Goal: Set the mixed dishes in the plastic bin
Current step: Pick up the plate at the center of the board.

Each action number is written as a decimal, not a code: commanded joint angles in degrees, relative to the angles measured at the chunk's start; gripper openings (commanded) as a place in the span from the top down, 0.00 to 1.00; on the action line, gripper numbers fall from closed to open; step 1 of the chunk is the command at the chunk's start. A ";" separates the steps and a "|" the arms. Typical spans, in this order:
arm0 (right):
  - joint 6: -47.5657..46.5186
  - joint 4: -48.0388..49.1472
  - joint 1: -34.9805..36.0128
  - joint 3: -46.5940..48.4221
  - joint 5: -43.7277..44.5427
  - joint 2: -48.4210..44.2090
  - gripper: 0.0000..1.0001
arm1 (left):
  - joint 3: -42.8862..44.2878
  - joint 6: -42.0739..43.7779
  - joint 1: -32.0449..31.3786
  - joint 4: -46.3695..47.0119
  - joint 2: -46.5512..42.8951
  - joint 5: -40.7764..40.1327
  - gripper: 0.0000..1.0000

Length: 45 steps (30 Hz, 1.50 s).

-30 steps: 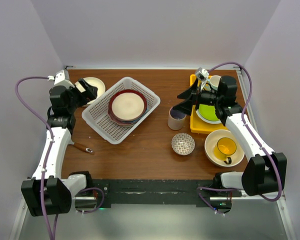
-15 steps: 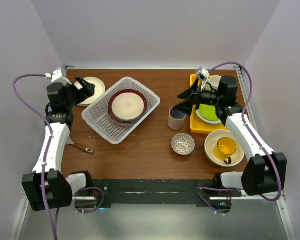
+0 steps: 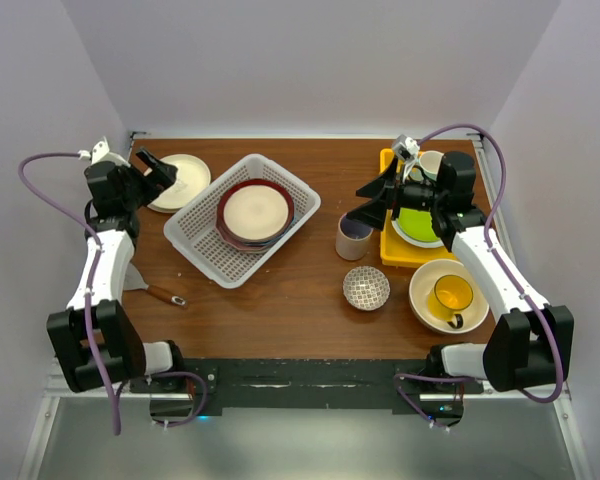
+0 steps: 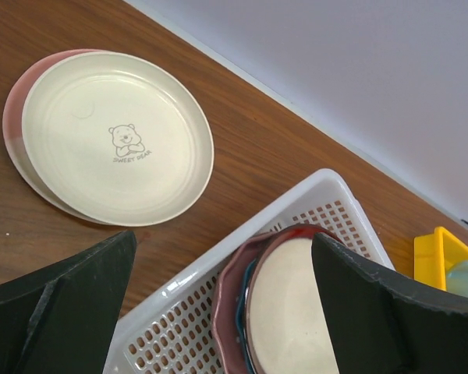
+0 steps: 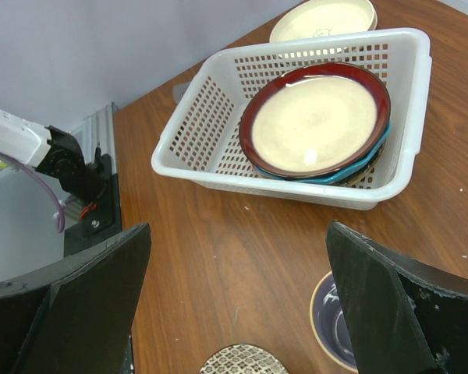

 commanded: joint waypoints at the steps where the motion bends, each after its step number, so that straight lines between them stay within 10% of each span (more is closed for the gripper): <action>1: -0.60 1.16 -0.30 0.29 -1.67 -2.01 0.02 | 2.14 -2.58 2.04 5.26 3.45 1.66 0.00; 45: -0.25 1.42 -0.83 0.29 -2.28 -1.13 0.02 | 12.78 0.32 7.67 3.51 32.19 -3.52 0.12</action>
